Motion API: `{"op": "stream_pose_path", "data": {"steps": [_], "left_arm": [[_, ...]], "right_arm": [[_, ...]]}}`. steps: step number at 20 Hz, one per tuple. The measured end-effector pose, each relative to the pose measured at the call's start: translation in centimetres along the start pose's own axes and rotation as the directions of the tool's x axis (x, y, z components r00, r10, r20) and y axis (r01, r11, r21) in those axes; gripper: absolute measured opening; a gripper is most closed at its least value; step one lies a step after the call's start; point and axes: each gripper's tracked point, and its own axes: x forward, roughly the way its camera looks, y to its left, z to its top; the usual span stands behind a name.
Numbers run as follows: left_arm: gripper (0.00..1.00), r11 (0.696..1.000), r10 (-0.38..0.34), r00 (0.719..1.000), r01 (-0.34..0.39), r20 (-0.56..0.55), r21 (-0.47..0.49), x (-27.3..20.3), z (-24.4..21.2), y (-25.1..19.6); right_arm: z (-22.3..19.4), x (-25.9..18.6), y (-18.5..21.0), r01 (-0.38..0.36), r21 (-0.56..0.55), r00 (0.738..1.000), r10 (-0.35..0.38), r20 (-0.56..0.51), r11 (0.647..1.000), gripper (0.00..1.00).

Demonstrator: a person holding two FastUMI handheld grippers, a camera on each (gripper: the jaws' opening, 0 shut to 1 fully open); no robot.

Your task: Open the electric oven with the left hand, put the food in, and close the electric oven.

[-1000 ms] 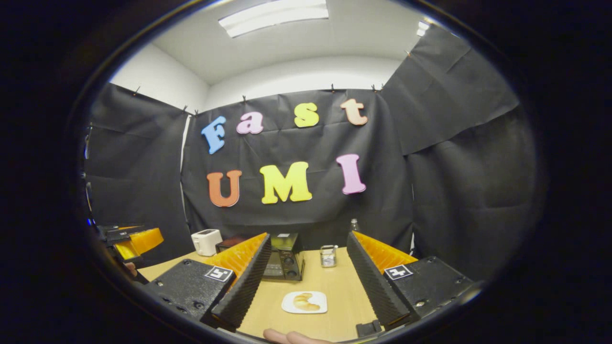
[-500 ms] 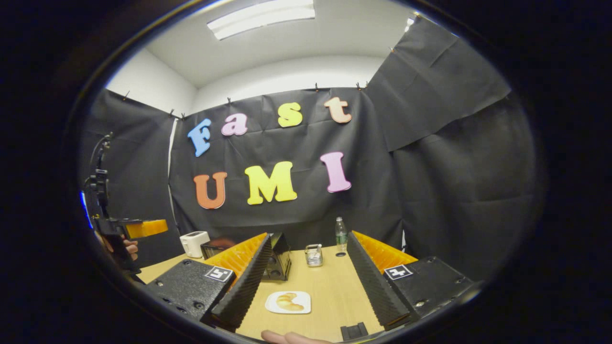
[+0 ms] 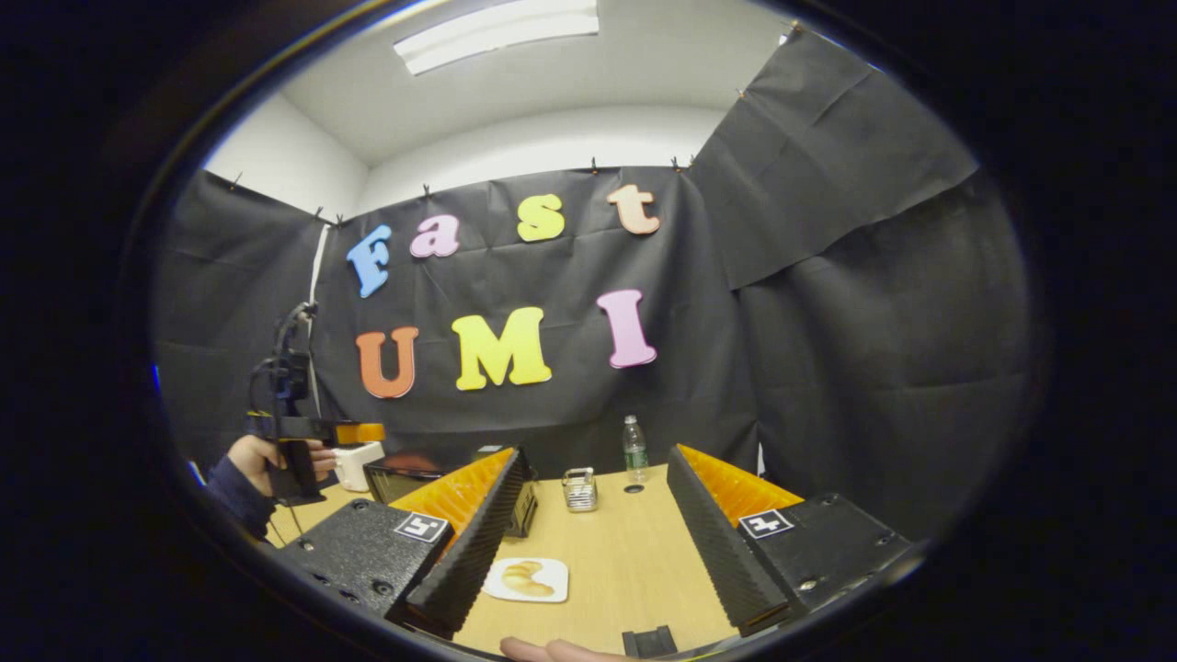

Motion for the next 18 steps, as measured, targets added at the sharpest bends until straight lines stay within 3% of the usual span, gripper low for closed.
{"op": "stream_pose_path", "data": {"steps": [5, 10, 11, 12, 13, 14, 15, 16, 18], "left_arm": [[0.93, 1.000, -0.018, 0.996, 0.020, -0.088, 0.015, 6.0, -3.1, 0.0], [0.93, 0.999, 0.027, 0.984, -0.023, -0.178, 0.025, 8.8, -6.6, 0.9], [0.94, 0.999, 0.024, 0.990, -0.018, -0.142, 0.044, 9.2, -5.9, 0.6], [0.82, 0.999, 0.023, 0.984, -0.014, -0.179, 0.050, 8.8, -6.7, 0.5], [0.83, 0.998, 0.026, 0.980, -0.014, -0.195, 0.063, 8.5, -7.3, 0.6], [1.00, 0.998, 0.024, 0.986, -0.013, -0.163, 0.068, 8.6, -6.8, 0.6], [0.89, 0.999, 0.022, 0.984, -0.013, -0.179, 0.051, 8.4, -7.4, 0.8], [0.99, 0.999, 0.019, 0.986, -0.015, -0.166, 0.029, 8.5, -7.3, 0.9], [0.99, 1.000, 0.021, 0.986, -0.019, -0.167, 0.013, 7.9, -7.4, 0.7]], "right_arm": [[-1.1, 0.9, -1.3, 0.006, 0.012, 1.000, -0.006, -0.007, 1.000, 0.96], [-2.3, 1.8, -2.5, 0.031, -0.005, 0.999, -0.031, -0.031, 1.000, 0.96], [-2.3, 1.8, -2.7, 0.037, -0.006, 0.999, -0.037, -0.027, 0.999, 0.96], [-2.4, 1.8, -2.5, 0.038, -0.005, 0.999, -0.038, -0.027, 0.999, 0.96], [-2.6, 1.8, -2.3, 0.035, -0.004, 0.999, -0.035, -0.032, 0.999, 0.96], [-2.9, 1.9, -2.1, 0.028, -0.003, 0.999, -0.028, -0.039, 1.000, 0.96], [-3.0, 1.7, -1.8, 0.020, -0.004, 0.999, -0.020, -0.045, 1.000, 0.96], [-3.0, 1.7, -1.8, 0.016, -0.006, 0.999, -0.016, -0.047, 1.000, 0.96], [-2.6, 1.3, -1.8, 0.021, -0.010, 0.999, -0.022, -0.035, 1.000, 0.96]]}}
